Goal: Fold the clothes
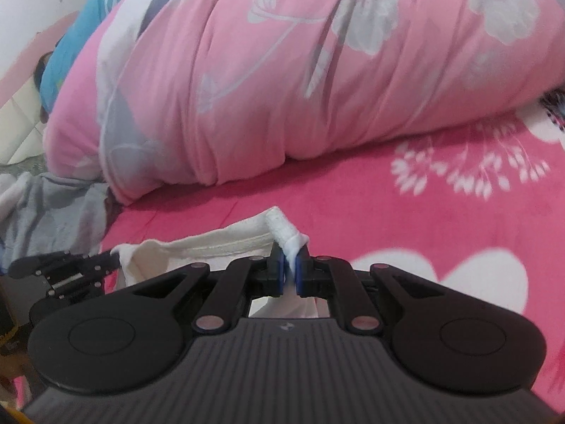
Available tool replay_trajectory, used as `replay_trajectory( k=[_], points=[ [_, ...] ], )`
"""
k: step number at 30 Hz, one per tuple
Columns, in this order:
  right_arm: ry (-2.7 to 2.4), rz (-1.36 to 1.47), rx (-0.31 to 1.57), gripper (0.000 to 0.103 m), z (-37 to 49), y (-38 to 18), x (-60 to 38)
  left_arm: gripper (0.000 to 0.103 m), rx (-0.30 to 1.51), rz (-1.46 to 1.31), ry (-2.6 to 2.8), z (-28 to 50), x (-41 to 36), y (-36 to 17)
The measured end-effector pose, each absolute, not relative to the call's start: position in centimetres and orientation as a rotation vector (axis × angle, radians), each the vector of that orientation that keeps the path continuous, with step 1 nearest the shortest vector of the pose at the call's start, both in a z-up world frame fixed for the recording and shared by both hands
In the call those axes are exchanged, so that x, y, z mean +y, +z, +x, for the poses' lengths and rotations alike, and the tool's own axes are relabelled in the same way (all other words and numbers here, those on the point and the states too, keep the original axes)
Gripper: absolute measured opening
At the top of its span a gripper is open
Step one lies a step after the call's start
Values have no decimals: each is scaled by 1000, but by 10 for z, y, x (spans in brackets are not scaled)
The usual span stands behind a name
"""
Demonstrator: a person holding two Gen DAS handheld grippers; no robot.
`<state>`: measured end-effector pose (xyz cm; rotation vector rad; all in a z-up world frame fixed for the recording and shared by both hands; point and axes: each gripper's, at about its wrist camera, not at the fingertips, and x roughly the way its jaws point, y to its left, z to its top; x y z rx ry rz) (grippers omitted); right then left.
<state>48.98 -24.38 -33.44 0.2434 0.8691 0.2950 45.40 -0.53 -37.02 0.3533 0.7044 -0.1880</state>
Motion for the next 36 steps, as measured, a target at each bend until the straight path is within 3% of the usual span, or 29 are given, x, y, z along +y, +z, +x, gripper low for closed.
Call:
replay_trajectory(
  k=[18,21,23,24,25,27,31,36],
  points=[
    [279,42,845,5,537,-410,-229,5,703,475,-176,491,-25,-429],
    [282,29,842,7,537,-409,-229,30,734,417,-177,494,-23,-420],
    [284,46,853,10,538,-404,-231,69,770,343,-168,498,-14,-409],
    [278,59,863,21,538,-401,-234,73,784,295,-174,499,-9,-403],
    [267,78,873,34,538,-398,-237,75,795,248,-183,499,-3,-396],
    [251,116,885,49,536,-391,-243,76,811,186,-194,499,6,-383],
    [226,192,893,58,525,-377,-254,80,824,124,-181,490,22,-360],
    [208,282,889,59,493,-352,-263,85,851,31,-158,459,52,-343]
  ],
)
